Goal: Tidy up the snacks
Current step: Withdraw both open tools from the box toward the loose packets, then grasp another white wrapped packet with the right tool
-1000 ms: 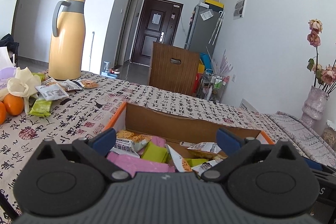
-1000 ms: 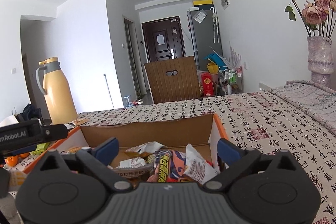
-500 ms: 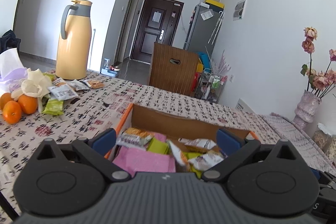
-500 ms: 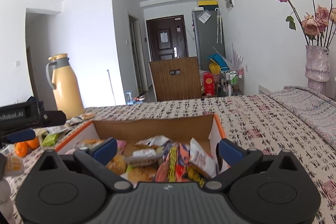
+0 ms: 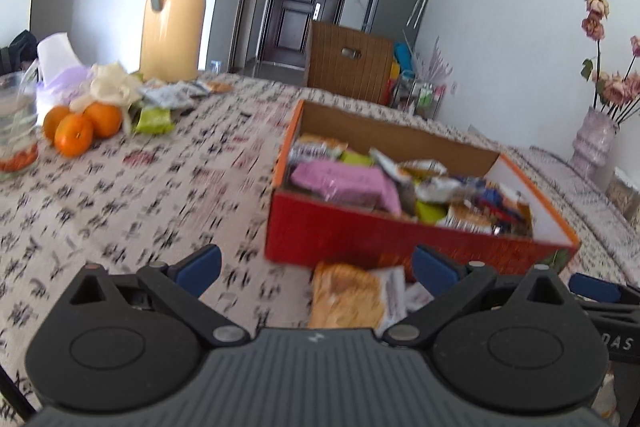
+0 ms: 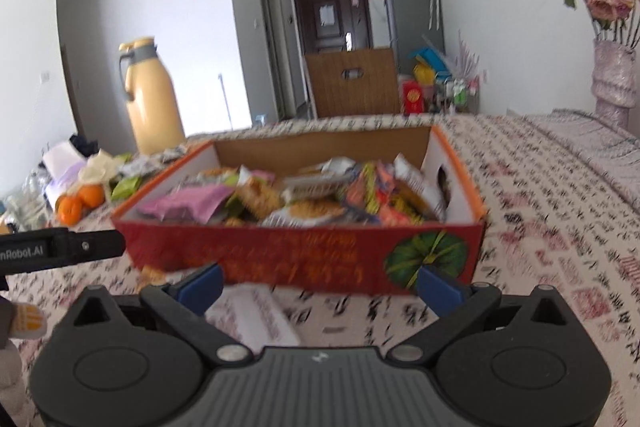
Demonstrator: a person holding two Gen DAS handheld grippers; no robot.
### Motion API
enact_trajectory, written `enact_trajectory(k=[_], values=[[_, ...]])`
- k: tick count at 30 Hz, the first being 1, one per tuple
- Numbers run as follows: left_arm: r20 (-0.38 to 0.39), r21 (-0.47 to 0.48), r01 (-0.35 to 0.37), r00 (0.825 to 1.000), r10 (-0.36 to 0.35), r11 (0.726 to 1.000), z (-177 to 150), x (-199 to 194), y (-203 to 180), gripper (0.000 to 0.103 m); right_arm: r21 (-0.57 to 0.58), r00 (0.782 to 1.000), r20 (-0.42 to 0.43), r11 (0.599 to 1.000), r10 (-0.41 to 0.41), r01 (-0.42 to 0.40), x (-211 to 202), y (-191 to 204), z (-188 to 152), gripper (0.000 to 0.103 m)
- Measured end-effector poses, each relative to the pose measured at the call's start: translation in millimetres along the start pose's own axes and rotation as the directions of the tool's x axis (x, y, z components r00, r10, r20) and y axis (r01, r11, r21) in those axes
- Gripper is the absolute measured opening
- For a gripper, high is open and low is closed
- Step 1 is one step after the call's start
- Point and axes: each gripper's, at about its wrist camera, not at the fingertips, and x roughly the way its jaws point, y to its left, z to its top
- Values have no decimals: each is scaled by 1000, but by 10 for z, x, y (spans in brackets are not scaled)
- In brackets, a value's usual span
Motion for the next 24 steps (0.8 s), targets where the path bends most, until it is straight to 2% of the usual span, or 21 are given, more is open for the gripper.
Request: enact_trajectory(k=[2, 6, 14, 18, 20, 24], values=[[-6, 2, 0, 1000, 0, 1000, -30, -31, 40, 103, -27, 999, -34, 1000, 2, -3, 64, 89, -19, 102], [-4, 0, -3, 1000, 3, 1000, -59, -96, 111, 103, -55, 994, -100, 998, 31, -37, 212, 237, -16, 93], [-17, -13, -14, 1000, 14, 1000, -97, -133, 210, 103, -114, 976, -210, 990, 57, -83, 520, 440, -27, 64], [-16, -17, -17, 1000, 17, 1000, -105, -156, 230, 103, -129, 978, -203, 989, 49, -76, 534, 475, -34, 54], [-20, -20, -20, 1000, 20, 1000, -104, -146, 241, 103, -145, 979, -197, 987, 45, -74, 507, 495, -64, 53], [-28, -21, -21, 999, 20, 1000, -109, -131, 227, 103, -176, 982, -183, 981, 49, -82, 431, 524, -120, 45]])
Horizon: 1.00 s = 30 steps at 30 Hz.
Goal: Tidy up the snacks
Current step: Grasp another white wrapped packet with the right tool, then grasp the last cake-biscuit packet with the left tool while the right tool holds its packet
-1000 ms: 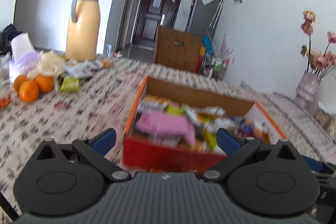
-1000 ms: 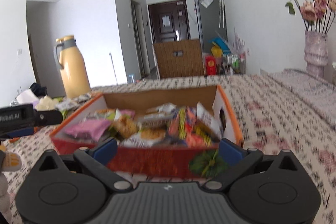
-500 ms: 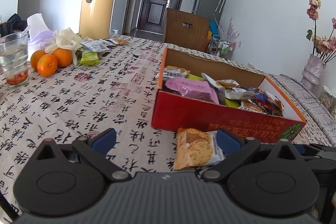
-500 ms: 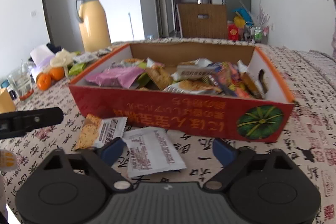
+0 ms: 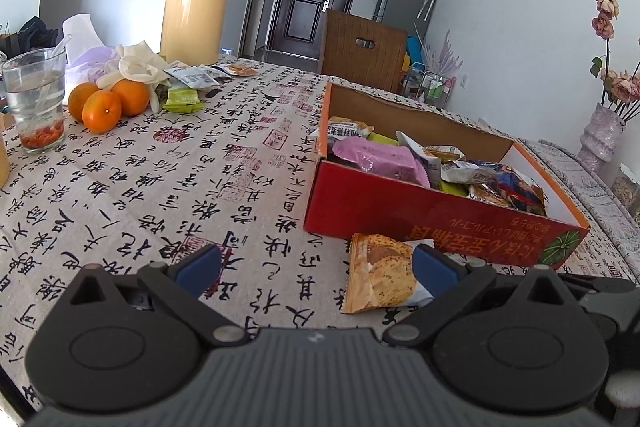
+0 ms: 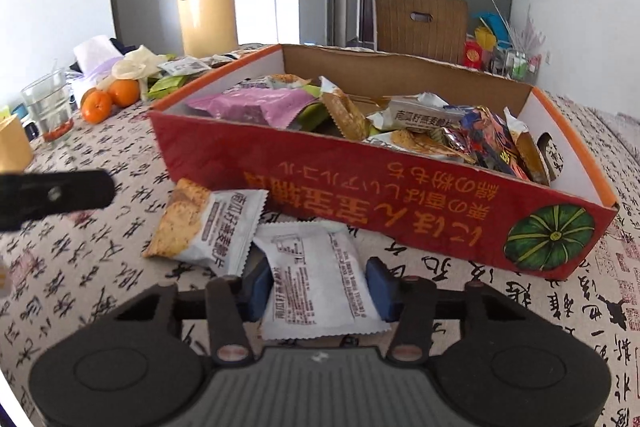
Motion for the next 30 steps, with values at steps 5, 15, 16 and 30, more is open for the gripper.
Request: enact_trajectory(k=[5, 15, 16, 30], values=[[-6, 8, 1, 1000, -1, 1000, -15, 7, -33, 103, 25, 1000, 29, 1000, -1, 0, -124, -40, -72, 39], [-52, 34, 12, 999, -10, 999, -28, 104, -161, 103, 87, 993, 90, 993, -81, 73, -444, -289, -227, 39], [-58, 42, 16, 998, -14, 999, -33, 119, -190, 103, 96, 992, 92, 992, -89, 80, -465, -323, -238, 39], [-170, 263, 50, 985, -5, 963, -162, 442, -728, 103, 204, 982, 107, 970, -156, 132, -587, -679, -353, 40]])
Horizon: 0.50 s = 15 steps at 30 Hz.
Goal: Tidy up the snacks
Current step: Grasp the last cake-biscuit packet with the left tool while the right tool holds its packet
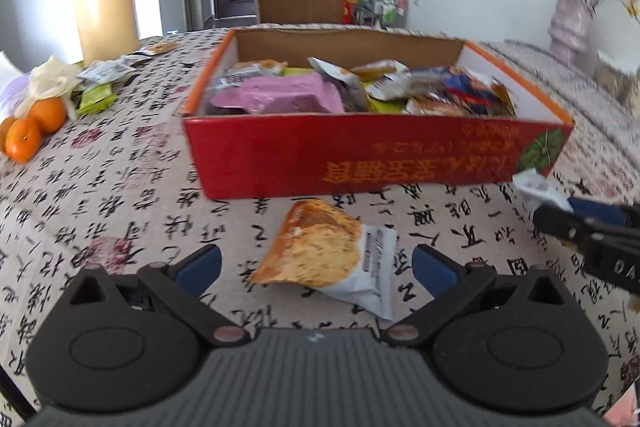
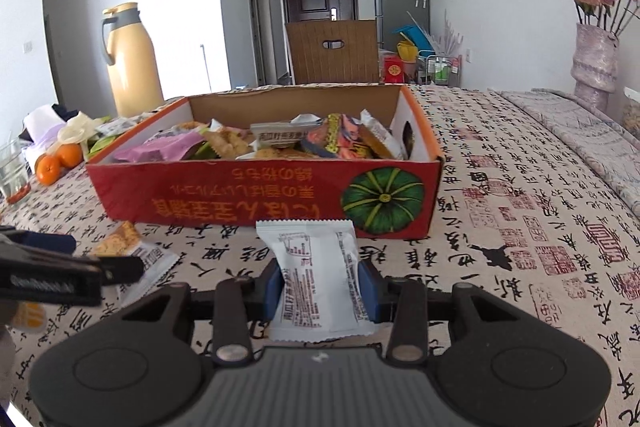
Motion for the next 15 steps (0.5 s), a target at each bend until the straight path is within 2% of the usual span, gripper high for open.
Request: enact_trajectory(k=[5, 8, 15], values=[[-29, 14, -2, 1000, 2, 1000, 34, 118, -70, 102, 12, 1000, 0, 1000, 1, -1, 3, -38, -16, 40], [-50, 5, -2, 999, 2, 1000, 41, 173, -72, 90, 17, 1000, 1, 1000, 7, -7, 5, -39, -13, 40], [-27, -1, -1, 1000, 1, 1000, 31, 130, -55, 70, 19, 1000, -2, 1000, 19, -19, 17, -30, -27, 40]])
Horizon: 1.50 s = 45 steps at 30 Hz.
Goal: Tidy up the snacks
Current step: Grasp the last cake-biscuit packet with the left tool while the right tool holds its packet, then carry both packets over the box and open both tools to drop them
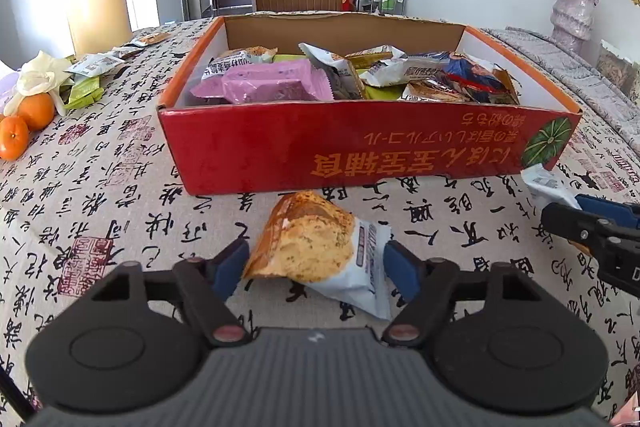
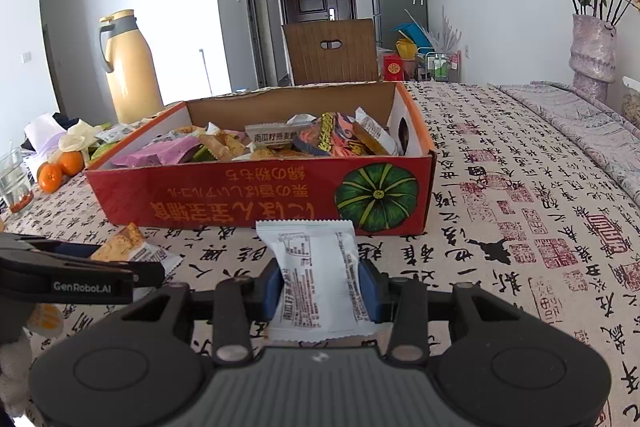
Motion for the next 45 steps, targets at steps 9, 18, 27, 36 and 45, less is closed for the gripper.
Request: enact_trajectory(k=[9, 18, 27, 36, 45], values=[[36, -16, 42, 998, -41, 999, -52, -85, 40, 36, -7, 1000, -2, 1000, 11, -11, -1, 32, -18, 40], [100, -19, 94, 991, -91, 995, -48, -283, 37, 18, -18, 999, 20, 999, 37, -36, -68, 78, 18, 40], [201, 1, 107, 974, -105, 994, 143, -546, 3, 17, -51, 994, 94, 997, 64, -59, -182, 162, 189, 40], [291, 24, 77, 953, -80, 997, 521, -630, -71, 17, -74, 980, 194, 997, 41, -27, -116, 174, 599, 40], [327, 30, 33, 944, -41, 999, 910, -485, -153, 17, -81, 970, 241, 997, 31, -12, 117, 168, 1029, 40]])
